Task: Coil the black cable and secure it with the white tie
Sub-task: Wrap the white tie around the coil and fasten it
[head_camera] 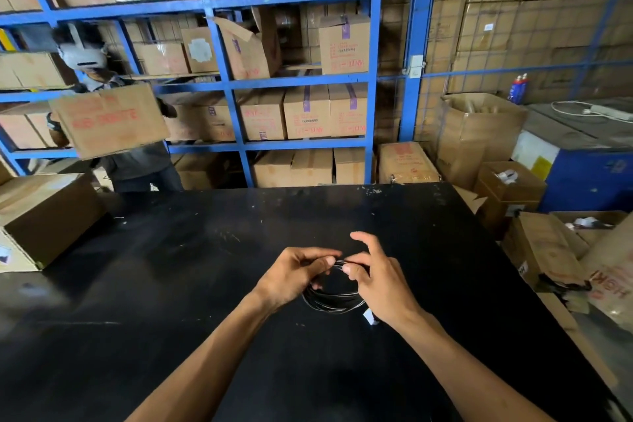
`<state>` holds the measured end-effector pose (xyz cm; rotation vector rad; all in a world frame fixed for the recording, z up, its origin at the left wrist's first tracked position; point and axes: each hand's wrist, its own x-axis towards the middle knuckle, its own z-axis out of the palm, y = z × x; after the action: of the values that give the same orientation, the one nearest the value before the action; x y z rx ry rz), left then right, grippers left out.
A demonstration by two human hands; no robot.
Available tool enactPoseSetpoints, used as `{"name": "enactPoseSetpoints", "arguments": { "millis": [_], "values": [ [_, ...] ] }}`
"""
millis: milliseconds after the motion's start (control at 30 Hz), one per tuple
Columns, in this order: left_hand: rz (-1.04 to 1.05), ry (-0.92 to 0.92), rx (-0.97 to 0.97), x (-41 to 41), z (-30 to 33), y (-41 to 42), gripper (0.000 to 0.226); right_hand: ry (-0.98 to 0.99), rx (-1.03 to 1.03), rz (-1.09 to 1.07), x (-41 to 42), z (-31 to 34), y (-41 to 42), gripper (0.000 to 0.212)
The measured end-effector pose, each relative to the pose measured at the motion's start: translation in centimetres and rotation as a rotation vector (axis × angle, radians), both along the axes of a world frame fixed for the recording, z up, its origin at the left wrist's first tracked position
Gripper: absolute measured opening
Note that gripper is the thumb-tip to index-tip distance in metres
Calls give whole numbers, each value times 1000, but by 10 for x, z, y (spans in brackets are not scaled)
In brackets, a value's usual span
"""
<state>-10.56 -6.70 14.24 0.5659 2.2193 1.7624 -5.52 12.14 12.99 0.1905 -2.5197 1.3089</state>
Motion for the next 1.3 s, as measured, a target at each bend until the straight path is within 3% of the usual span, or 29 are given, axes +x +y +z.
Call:
{"name": "enactPoseSetpoints", "arguments": {
  "millis": [200, 400, 567, 767, 1000, 1133, 1300],
  "values": [
    [74, 18, -59, -5, -13, 13, 22, -114, -20, 16, -10, -2, 16, 25],
    [87, 324, -336, -10, -35, 31, 22, -191, 23, 11, -22, -7, 30, 6],
    [139, 218, -265, -15, -58, 49, 28, -257, -6, -22, -31, -21, 39, 7],
    [136, 394, -374, -22, -93, 59, 21, -362, -7, -45, -47, -45, 45, 12],
    [262, -230, -51, -50, -121, 63, 15, -410, 4, -20, -78, -84, 49, 11],
    [274, -370, -19, -71, -140, 60, 17, -431, -60, -3, -101, -107, 50, 10],
    [417, -395, -42, -93, -166, 61, 8, -487, -162, 5, -130, -138, 45, 16]
  ]
}}
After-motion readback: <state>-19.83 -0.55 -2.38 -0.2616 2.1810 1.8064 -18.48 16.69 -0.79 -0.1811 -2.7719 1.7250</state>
